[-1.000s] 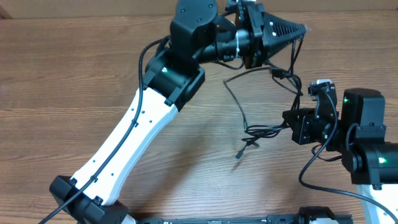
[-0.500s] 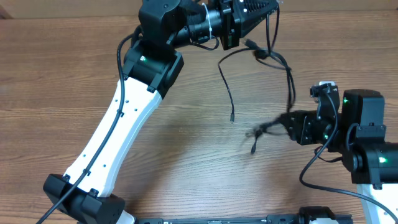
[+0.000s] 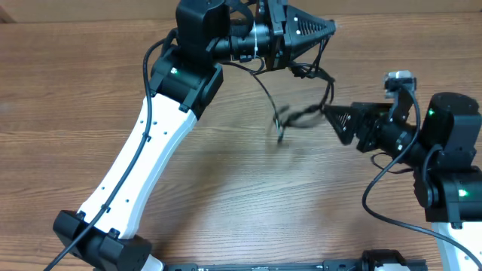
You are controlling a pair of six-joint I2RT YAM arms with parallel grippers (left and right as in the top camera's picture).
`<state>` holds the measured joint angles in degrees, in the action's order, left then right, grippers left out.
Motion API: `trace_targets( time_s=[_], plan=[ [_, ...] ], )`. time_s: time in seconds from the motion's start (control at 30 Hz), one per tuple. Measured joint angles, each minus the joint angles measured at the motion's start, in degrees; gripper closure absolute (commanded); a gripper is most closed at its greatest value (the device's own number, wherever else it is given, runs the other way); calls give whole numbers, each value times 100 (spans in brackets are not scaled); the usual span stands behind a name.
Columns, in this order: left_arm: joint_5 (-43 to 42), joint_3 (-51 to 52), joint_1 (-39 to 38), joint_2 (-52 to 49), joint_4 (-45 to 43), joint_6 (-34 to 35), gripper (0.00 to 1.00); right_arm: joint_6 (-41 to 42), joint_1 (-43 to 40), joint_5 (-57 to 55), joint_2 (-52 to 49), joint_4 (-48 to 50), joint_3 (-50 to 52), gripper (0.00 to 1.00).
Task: Untangle cables
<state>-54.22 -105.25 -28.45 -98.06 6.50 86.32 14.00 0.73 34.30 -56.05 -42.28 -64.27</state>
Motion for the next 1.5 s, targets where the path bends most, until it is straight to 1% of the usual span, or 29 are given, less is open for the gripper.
trace_targets(
  time_s=[0.07,0.1,0.27,0.4,0.5,0.57,0.67,0.73,0.77,0.8,0.87,0.9,0.93,1.1,1.13,1.17,1.2,1.23,1.27,1.33,1.43,1.5],
  plan=[
    [0,0,-92,0,-2,-142,96,614,2,57,0,160,0,56],
    [2,0,-162,0,2,-260,96,1088,0,127,0,232,0,58],
    [24,0,-286,0,15,-570,96,2649,0,413,0,579,0,57],
    [39,0,-286,0,15,-713,96,3147,2,492,0,772,0,44],
    [39,0,-299,0,15,-774,96,3375,0,562,0,844,0,40],
    [42,0,-334,0,15,-817,96,3449,2,564,-2,894,0,40],
    [66,0,-479,0,15,-879,96,3523,0,459,-2,929,0,46],
    [85,0,-603,0,15,-885,96,3545,0,380,-2,931,0,56],
    [87,0,-713,0,20,-898,96,3552,0,332,0,951,0,64],
    [90,0,-750,0,22,-898,96,3574,0,306,0,960,-2,69],
    [103,0,-798,0,46,-901,96,3576,0,243,2,977,-2,90],
    [109,0,-796,0,74,-901,96,3606,0,225,4,979,-2,94],
    [116,0,-796,0,83,-901,96,3589,0,186,7,1003,-4,96],
    [125,0,-791,0,98,-901,96,3567,0,-63,17,990,-7,96],
    [120,0,-791,0,79,-901,96,3567,2,-120,15,951,-7,96],
    [103,0,-791,0,57,-901,96,3567,0,-177,4,931,-7,89],
    [94,0,-796,0,28,-901,96,3554,0,-188,-7,925,-7,81],
    [83,0,-796,0,22,-905,96,3512,0,-168,-11,933,-7,67],
    [90,0,-796,0,24,-955,96,3460,0,-133,-15,944,-4,60],
    [118,0,-796,0,22,-1032,96,3252,0,52,-17,986,-4,57],
    [306,-2,-796,0,275,-1130,96,2979,2,398,-17,997,-4,50],
    [487,0,-796,0,503,-1152,96,2730,0,533,-17,970,-4,48]
  ],
)
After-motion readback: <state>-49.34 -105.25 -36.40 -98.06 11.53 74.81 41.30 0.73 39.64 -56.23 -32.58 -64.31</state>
